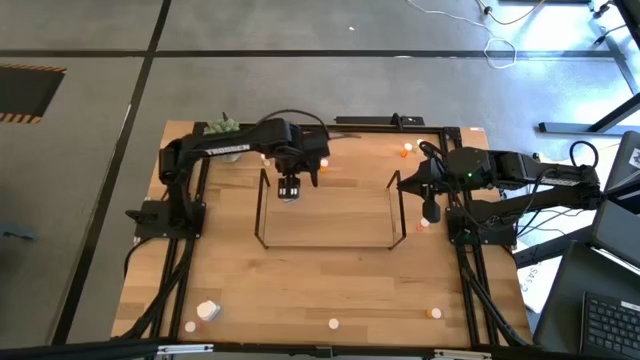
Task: Pick and place medicine bottles onto shelf by color
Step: Put the right pink pill bottle on the shelf
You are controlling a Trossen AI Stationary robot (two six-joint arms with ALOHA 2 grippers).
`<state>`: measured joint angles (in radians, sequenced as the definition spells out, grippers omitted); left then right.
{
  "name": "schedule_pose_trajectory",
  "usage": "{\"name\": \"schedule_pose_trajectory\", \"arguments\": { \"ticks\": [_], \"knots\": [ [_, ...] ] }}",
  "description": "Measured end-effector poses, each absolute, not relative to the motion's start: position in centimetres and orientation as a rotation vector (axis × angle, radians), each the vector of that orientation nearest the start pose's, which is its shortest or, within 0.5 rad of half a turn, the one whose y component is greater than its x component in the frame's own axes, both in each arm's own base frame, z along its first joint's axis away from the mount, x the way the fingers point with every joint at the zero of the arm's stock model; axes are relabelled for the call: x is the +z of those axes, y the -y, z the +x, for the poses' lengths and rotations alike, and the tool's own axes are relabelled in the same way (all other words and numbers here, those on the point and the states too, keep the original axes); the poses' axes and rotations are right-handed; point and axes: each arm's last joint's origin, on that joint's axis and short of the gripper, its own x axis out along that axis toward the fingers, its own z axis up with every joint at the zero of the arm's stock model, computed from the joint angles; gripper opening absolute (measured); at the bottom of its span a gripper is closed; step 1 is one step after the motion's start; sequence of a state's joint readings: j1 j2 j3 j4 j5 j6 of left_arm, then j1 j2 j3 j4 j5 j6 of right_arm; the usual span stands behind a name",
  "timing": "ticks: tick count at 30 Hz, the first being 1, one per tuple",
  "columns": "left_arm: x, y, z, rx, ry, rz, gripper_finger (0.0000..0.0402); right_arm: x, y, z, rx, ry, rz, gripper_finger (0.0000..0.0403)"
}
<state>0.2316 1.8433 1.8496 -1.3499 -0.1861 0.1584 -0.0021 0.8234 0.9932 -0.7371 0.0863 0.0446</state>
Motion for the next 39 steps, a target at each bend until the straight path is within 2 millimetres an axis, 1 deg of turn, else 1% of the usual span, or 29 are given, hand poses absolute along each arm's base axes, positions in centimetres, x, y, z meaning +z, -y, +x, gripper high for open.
{"name": "schedule_pose_trajectory", "arguments": {
  "ticks": [5, 8, 12, 17, 19, 26, 30, 35, 39],
  "knots": [
    [35.5, -8.5, 32.9, 0.349, -1.247, -0.006, 0.0241, 34.6, 0.3, 15.4, -0.098, -0.559, 0.02, 0.0039],
    [36.9, -8.1, 31.8, 0.384, -1.189, -0.056, 0.0241, 34.6, 0.3, 15.4, -0.098, -0.557, 0.02, 0.0039],
    [38.6, -7.3, 30.3, 0.423, -1.128, -0.086, 0.0241, 34.6, 0.3, 15.4, -0.098, -0.557, 0.02, 0.0039],
    [40.1, -6.2, 28.7, 0.439, -1.077, -0.11, 0.0241, 34.6, 0.3, 15.4, -0.098, -0.557, 0.02, 0.0039],
    [40.3, -5.9, 28.6, 0.437, -1.074, -0.115, 0.0241, 34.6, 0.3, 15.4, -0.098, -0.557, 0.02, 0.0039],
    [39.8, -4.9, 27.8, 0.286, -1.181, -0.198, 0.0241, 34.7, 0.3, 15.4, -0.098, -0.553, 0.02, 0.0039],
    [39.8, -4.5, 27.8, 0.29, -1.187, -0.209, 0.0241, 34.7, 0.3, 15.4, -0.098, -0.551, 0.02, 0.0039],
    [40.0, -4.3, 27.6, 0.317, -1.177, -0.234, 0.0241, 35.1, 0.3, 15.6, -0.096, -0.508, 0.014, 0.0039],
    [40.0, -4.1, 27.7, 0.343, -1.174, -0.228, 0.0241, 35.4, 0.3, 15.8, -0.108, -0.469, 0.069, 0.0039]
  ]
}}
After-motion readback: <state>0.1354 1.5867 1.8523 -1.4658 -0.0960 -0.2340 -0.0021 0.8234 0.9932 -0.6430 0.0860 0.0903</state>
